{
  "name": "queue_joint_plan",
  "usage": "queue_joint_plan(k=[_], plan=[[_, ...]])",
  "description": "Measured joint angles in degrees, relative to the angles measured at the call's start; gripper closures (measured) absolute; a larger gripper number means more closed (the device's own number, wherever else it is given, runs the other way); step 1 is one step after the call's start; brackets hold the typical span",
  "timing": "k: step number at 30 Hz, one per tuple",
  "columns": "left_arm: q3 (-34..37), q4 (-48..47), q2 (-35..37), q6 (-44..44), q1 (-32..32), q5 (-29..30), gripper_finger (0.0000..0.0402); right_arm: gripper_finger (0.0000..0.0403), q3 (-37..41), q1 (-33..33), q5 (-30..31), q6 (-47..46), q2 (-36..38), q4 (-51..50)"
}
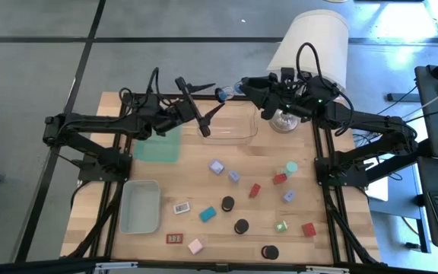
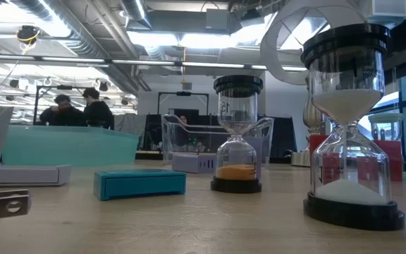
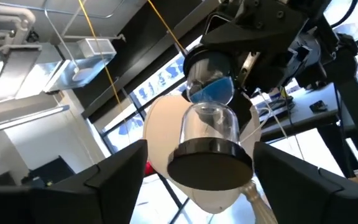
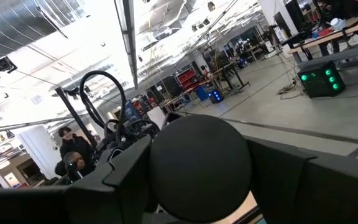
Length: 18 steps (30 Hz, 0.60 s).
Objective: Pick & Place Office items
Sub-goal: Put the blue hourglass into the green bin
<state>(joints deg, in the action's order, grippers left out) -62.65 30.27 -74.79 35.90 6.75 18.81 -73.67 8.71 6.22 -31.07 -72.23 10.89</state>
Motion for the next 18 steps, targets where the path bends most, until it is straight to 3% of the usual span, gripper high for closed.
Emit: queue_joint_plan(k=[18], plan=[[0.0, 5.2, -2.7, 1.2, -0.3, -0.1, 0.0131, 0.0186, 0.0, 0.0, -0.5, 0.0, 0.0, 0.2]])
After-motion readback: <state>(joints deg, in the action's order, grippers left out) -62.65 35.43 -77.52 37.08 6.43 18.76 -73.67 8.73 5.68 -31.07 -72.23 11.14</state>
